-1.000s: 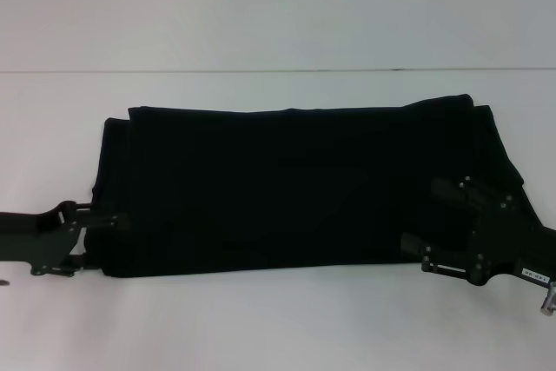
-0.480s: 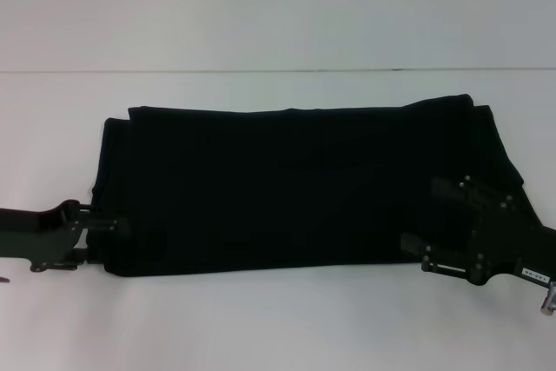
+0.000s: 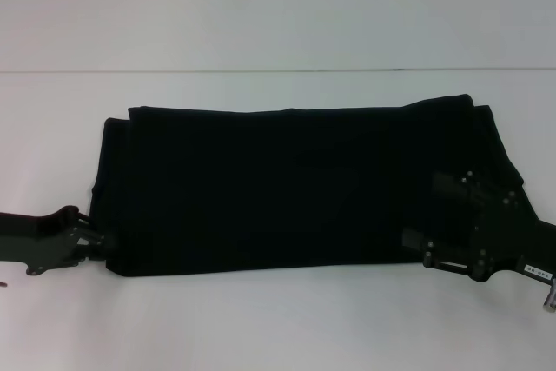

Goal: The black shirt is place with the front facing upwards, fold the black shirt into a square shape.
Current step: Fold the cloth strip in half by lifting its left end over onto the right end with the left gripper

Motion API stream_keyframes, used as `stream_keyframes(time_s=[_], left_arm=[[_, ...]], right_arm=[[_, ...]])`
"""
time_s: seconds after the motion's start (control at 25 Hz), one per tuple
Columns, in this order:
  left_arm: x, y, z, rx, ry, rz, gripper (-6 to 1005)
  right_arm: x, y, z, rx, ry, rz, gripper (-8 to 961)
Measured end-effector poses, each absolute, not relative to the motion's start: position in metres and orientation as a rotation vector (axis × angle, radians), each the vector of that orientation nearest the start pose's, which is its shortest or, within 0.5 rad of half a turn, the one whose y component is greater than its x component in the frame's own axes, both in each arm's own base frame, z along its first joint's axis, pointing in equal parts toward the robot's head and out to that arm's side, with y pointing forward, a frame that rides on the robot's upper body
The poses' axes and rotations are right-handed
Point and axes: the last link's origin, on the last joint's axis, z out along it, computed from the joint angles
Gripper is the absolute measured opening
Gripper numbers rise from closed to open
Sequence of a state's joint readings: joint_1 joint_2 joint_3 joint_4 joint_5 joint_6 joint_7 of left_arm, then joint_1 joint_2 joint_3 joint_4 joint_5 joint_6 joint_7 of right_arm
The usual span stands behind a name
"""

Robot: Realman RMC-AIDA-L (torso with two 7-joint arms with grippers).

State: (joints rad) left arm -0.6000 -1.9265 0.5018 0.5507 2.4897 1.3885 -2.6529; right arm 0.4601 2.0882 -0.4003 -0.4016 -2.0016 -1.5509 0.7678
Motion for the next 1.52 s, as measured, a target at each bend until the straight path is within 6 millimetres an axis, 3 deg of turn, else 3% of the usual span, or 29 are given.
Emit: stream_keyframes(time_s=[0.64,1.12,1.52], left_arm=[[-0.343,0.347,0.047,2.138,2.650,0.410,24],[-0.342,0.347,0.056,2.164,2.630,0.436,24],[-0.358,0.335,0.078,2.104,2.671,0.572,25]], right_arm=[[0.310,0.298,-0.024,-2.527,0.332,0.666,945],[0.317,0.301,-0.027,-2.517,0.369,0.607,945],[0.317,0.301,-0.026,-2.506,0.375,0.613,945]])
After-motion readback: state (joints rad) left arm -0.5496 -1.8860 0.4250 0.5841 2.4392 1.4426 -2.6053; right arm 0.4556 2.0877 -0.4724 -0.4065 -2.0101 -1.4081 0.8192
